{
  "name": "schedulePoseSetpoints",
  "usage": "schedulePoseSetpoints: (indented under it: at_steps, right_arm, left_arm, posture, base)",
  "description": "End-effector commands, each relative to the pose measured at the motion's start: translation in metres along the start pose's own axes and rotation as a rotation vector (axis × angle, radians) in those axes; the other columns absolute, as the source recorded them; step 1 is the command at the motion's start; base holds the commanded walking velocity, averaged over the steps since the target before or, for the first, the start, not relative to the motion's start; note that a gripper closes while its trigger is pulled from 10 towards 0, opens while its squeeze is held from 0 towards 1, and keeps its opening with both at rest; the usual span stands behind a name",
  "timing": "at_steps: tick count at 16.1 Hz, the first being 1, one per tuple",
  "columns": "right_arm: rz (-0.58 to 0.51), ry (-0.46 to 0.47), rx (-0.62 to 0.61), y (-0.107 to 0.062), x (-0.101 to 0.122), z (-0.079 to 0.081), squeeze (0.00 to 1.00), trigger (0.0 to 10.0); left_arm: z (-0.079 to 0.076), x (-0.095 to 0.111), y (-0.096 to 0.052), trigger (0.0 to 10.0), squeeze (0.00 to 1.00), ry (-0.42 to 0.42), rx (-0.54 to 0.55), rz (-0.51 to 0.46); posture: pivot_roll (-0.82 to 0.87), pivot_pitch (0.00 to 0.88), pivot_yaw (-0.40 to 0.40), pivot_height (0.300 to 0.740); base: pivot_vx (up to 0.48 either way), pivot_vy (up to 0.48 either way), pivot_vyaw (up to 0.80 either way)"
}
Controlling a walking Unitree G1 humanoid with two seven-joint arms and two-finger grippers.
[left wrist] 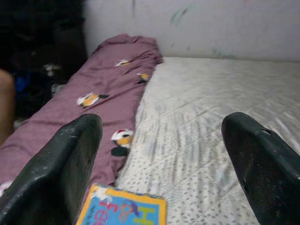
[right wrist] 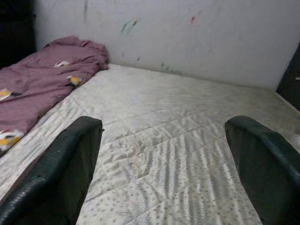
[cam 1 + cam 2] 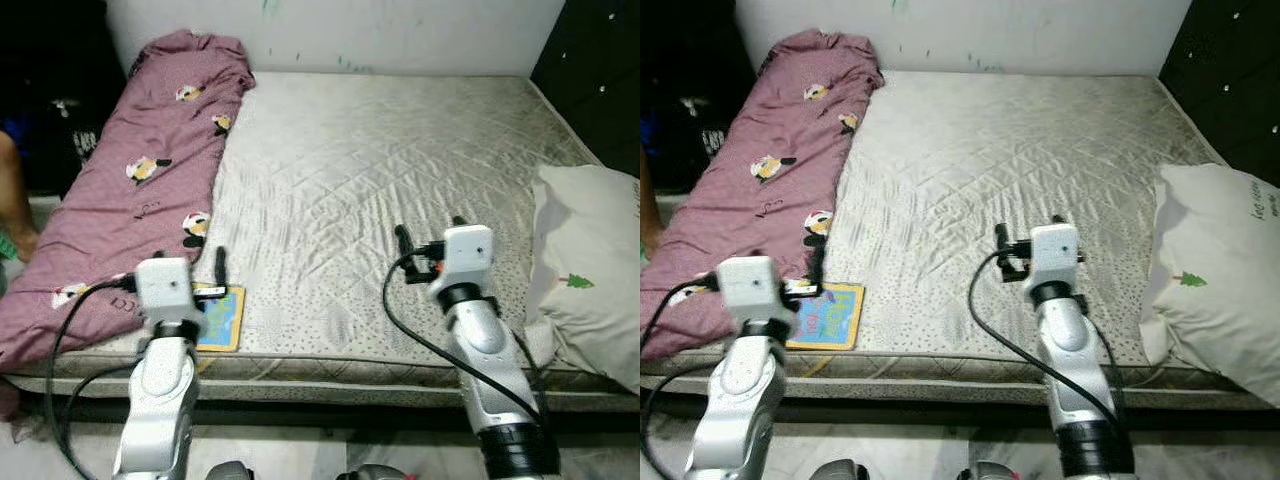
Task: Clean up the room
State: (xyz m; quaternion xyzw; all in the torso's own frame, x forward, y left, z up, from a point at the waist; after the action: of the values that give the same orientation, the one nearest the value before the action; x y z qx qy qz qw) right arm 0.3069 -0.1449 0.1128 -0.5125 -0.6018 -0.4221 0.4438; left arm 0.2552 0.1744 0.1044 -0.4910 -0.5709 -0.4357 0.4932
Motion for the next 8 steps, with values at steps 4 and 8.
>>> schedulePoseSetpoints:
  at_steps: [4, 8]
  right_arm:
    - [-0.011, 0.012, 0.081, 0.015, 0.005, 0.014, 0.0, 10.0]
    - [-0.014, 0.014, 0.066, 0.015, 0.002, 0.013, 0.0, 10.0]
  left_arm:
    - [0.013, 0.005, -0.01, 10.0, 0.0, -0.003, 0.088, -0.028]
    - [0.011, 0.004, -0.008, 10.0, 0.0, 0.006, 0.059, -0.016]
  posture:
    - [0.08, 0.041, -0.102, 0.74]
    - [0.06, 0.034, -0.073, 0.74]
  base:
    - [0.0, 0.0, 0.0]
    - [0.0, 0.0, 0.0]
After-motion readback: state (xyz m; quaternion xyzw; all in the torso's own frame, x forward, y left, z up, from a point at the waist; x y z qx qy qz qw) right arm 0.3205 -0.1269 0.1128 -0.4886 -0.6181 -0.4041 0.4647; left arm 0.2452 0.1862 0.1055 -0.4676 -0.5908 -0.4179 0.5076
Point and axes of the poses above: a point about 5 cm out from each wrist's last joint towards the gripper, its own y axis pointing out of the wrist towards the gripper, its own x axis along the axis of the wrist's last joint, z = x × y, the point moved 1 cm from there along y, pointing out of the wrist towards the gripper, and after that the axes turned 9 degrees about -y, right-handed, at the moved point
